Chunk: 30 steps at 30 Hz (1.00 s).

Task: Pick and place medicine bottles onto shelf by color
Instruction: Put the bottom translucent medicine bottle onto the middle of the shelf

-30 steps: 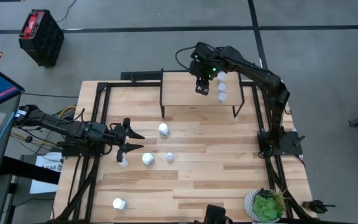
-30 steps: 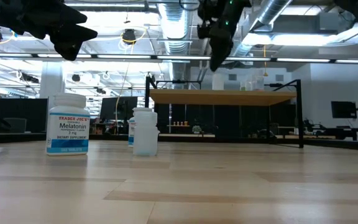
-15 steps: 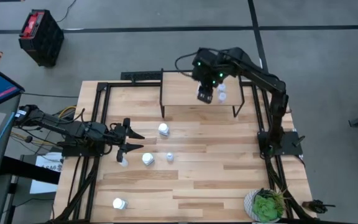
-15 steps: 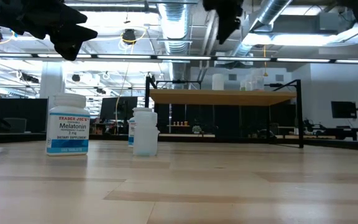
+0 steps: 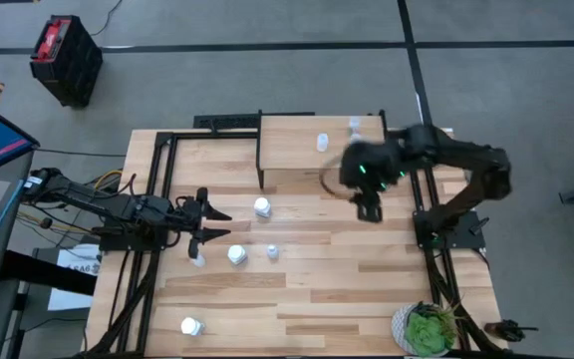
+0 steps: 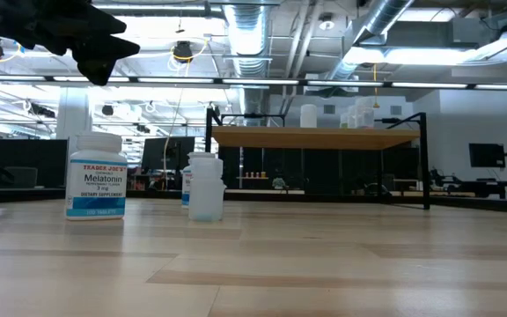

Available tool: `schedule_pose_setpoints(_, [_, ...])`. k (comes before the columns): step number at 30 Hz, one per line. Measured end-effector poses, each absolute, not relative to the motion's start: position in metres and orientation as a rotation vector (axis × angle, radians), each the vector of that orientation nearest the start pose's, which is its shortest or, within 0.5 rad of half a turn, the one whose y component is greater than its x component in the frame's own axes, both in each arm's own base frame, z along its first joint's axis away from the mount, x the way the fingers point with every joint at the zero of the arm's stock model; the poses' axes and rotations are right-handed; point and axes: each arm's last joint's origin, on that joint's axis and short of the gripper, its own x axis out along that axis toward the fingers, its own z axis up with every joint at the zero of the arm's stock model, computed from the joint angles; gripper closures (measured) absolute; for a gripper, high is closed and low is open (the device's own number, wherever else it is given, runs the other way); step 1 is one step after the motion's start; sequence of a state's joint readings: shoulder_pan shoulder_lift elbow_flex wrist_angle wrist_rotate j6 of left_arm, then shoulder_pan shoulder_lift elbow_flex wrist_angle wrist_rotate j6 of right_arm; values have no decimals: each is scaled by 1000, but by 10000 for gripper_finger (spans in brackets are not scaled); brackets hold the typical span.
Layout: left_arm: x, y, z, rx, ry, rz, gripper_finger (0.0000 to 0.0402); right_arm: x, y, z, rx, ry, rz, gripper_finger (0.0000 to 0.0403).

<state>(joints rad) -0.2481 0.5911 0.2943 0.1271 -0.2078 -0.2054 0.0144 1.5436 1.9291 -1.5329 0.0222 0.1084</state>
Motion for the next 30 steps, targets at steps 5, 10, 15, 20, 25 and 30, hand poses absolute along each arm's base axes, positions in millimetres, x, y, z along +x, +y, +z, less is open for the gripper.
schedule_pose_setpoints(5, [144,-29,220,-162,163,25,237,227,38,405,63,1083,-76,215])
schedule_pose_setpoints(10, [144,-28,221,-164,157,45,237,201,63,371,112,1029,-76,220])
schedule_pose_setpoints(15, [145,-28,227,-198,85,64,237,183,79,340,134,984,-80,224])
schedule_pose_setpoints(20, [148,-29,238,-188,-28,51,237,177,90,316,82,906,-111,228])
schedule_pose_setpoints(25, [152,-30,240,-133,-61,50,237,174,99,289,14,808,-155,232])
schedule_pose_setpoints(30, [157,-31,236,-133,-32,53,237,176,105,257,-8,672,-216,235])
